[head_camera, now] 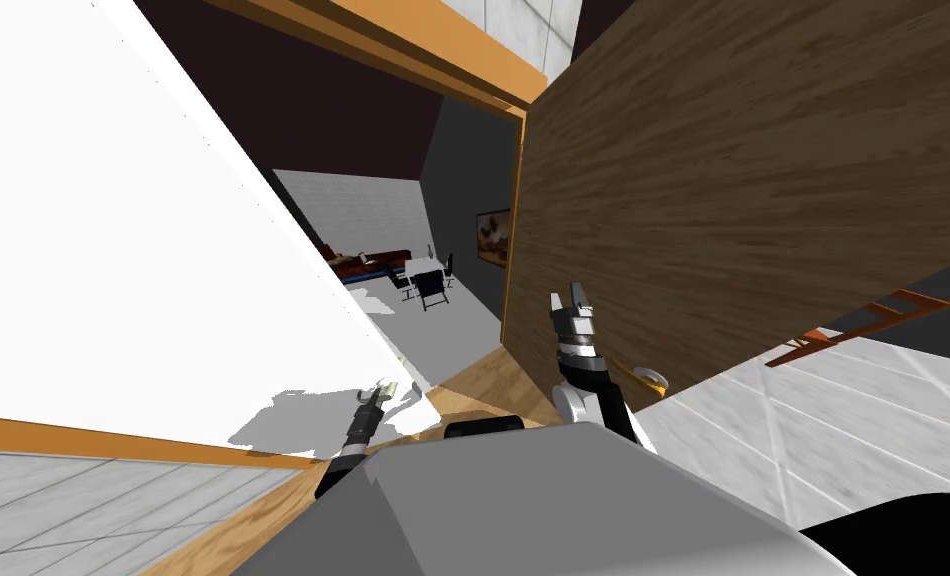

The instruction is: Pull the door open

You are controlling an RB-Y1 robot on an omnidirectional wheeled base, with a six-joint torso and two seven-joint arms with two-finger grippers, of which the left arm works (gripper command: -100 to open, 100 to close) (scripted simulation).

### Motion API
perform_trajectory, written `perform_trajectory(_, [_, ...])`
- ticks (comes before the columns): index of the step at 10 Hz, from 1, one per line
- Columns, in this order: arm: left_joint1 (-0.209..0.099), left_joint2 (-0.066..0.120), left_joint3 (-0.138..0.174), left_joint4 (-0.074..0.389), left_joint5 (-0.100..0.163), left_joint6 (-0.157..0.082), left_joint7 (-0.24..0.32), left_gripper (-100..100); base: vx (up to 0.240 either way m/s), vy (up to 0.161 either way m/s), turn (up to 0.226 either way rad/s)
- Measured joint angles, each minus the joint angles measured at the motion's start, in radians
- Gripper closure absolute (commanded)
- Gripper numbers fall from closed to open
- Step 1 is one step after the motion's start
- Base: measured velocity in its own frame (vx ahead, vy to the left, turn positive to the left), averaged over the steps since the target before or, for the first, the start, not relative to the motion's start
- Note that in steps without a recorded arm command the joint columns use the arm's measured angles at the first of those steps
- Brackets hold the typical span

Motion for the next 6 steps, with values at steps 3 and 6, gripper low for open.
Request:
perform_trajectory(3, [0.030,0.021,-0.015,0.012,-0.008,-0.051,0.024,100,-0.170,0.042,-0.112])
perform_trajectory(6, [0.034,0.025,-0.022,0.018,-0.011,-0.066,0.031,100,-0.219,0.057,-0.180])
